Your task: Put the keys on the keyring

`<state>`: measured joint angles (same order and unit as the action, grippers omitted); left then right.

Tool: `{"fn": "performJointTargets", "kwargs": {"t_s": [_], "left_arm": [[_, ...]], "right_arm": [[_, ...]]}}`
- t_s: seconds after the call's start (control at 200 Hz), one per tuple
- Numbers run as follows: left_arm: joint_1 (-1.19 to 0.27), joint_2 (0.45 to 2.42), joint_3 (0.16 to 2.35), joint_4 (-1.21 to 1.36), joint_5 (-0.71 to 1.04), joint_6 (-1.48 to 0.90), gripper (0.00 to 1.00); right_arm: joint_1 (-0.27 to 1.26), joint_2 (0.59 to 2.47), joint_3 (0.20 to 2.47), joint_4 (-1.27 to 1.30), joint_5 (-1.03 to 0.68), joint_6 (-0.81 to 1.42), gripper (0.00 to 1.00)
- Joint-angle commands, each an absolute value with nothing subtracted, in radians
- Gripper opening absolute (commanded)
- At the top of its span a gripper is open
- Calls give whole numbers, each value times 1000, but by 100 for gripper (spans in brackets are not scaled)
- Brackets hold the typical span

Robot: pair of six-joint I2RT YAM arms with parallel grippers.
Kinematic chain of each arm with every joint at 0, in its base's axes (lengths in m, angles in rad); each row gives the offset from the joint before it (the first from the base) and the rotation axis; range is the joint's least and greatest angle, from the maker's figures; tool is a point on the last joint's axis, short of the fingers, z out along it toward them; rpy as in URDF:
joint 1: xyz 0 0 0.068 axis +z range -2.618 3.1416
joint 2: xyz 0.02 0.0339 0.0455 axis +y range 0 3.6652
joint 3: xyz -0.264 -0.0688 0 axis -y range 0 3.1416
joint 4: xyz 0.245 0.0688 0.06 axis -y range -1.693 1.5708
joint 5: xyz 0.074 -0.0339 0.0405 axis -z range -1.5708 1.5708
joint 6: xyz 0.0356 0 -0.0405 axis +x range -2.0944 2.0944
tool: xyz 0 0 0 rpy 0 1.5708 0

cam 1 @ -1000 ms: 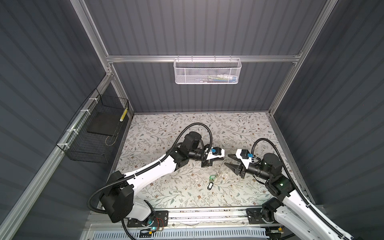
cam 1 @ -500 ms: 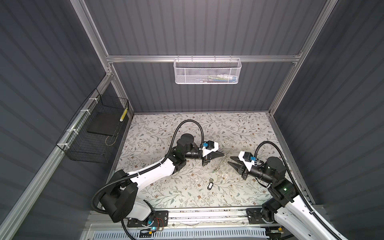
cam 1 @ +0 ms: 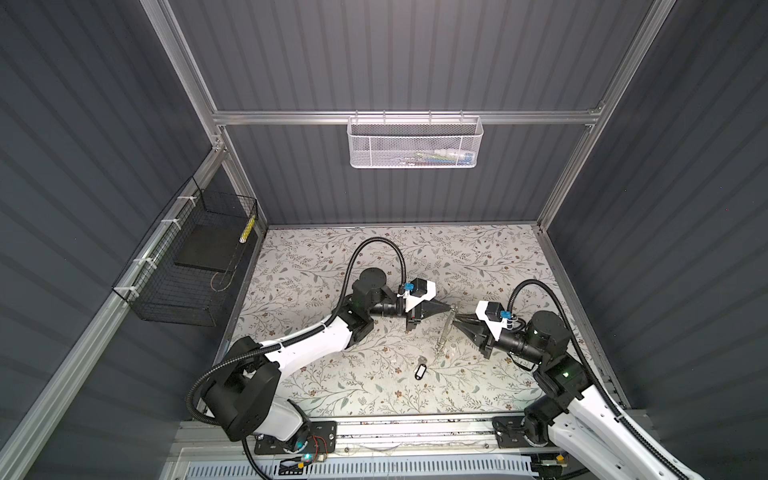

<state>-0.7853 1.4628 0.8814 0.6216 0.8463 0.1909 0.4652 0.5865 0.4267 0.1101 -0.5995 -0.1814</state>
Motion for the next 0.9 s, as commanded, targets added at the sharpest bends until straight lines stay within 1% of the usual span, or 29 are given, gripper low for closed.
{"fn": "performJointTargets", "kwargs": {"t_s": [0.0,0.19,0.475,0.665,0.895], "left_arm": [[-781,1445,876,609,869,218,0],[-782,1409,899,469,847,322,0],[-790,1365,928,312,820,448,0],[-801,1356,951,235,806,509,0],[-808,1360,966,222,808,526,0]], "right_arm": [[466,555,436,96,-594,-192,21],[466,510,472,-2,-562,-240,24],[466,540,504,-23,-621,-242,15],[468,574,512,15,-664,-213,15],[472,597,511,44,-696,-194,16]]}}
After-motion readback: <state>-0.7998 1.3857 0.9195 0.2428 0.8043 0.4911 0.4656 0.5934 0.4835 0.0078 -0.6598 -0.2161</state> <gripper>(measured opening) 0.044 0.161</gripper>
